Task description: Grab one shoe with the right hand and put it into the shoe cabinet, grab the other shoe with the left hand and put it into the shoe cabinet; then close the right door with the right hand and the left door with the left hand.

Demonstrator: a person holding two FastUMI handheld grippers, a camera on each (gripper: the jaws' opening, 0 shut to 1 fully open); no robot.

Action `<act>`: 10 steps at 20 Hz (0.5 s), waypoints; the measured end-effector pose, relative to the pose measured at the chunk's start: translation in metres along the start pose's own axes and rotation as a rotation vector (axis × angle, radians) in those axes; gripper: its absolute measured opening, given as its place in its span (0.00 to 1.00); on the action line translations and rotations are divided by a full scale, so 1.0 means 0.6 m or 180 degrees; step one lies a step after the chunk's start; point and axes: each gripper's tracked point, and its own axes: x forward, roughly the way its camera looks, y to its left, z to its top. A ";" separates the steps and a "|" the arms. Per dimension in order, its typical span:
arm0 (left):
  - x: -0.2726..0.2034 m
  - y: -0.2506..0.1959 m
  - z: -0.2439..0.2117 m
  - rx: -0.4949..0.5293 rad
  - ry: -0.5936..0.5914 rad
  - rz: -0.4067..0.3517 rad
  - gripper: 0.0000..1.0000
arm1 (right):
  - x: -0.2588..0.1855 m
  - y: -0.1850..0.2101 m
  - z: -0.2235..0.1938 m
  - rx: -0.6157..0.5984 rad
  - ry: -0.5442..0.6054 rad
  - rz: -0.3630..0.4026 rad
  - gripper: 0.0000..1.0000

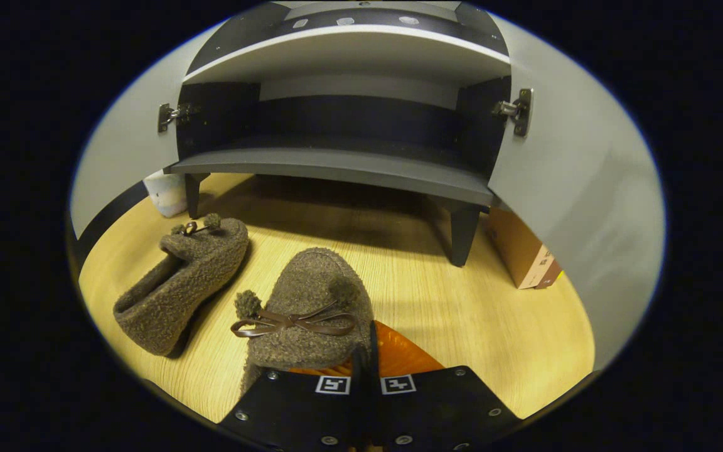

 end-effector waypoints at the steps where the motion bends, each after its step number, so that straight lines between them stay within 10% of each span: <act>1: 0.000 -0.003 -0.001 -0.0002 0.0001 -0.0009 0.96 | -0.018 0.000 0.013 0.0022 -0.0096 -0.0002 0.04; 10: 0.005 -0.036 -0.001 -0.0068 -0.0037 -0.0191 0.97 | -0.199 0.006 0.171 0.0183 -0.0881 -0.0049 0.03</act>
